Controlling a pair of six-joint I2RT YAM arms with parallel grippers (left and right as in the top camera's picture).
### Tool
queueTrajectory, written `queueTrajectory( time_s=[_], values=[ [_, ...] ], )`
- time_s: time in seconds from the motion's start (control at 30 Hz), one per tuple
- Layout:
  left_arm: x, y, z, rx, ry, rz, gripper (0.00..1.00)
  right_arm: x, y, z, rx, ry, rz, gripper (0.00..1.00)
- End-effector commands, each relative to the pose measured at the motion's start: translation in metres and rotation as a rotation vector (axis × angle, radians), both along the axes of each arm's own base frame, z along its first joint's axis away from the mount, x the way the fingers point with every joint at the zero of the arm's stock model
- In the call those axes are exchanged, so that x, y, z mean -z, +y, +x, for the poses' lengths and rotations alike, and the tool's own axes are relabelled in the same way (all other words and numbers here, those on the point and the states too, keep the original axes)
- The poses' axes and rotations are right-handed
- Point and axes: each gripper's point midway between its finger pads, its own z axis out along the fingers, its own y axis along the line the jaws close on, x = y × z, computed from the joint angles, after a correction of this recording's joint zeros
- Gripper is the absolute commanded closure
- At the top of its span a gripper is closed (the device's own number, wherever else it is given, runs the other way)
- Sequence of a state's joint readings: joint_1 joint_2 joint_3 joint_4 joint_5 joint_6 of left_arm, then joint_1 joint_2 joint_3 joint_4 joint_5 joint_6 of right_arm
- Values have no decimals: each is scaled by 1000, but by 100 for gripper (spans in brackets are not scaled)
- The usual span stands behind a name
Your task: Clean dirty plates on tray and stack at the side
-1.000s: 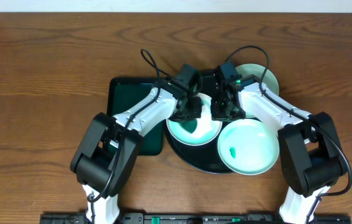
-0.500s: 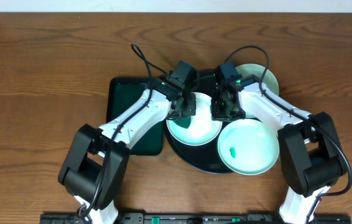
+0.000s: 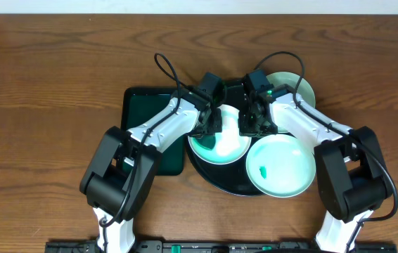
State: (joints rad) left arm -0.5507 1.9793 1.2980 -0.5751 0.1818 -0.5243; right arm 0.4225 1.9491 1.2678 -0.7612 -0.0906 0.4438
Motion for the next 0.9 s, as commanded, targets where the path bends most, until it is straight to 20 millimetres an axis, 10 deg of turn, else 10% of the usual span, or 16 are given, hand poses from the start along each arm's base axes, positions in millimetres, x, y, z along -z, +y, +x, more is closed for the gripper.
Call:
queueTrajectory(
  time_s=[0.0,0.53,0.87],
  values=[
    [34,-31,-49,73,212,-112,93,2,9,-5,-11,13,32,99],
    [-11,-69,-44,128,192,-321,93,2,9,-5,-11,13,32,99],
    [-58,-24,-2,30,-65,-166,93,2,9,-5,-11,13,32,99]
  ],
)
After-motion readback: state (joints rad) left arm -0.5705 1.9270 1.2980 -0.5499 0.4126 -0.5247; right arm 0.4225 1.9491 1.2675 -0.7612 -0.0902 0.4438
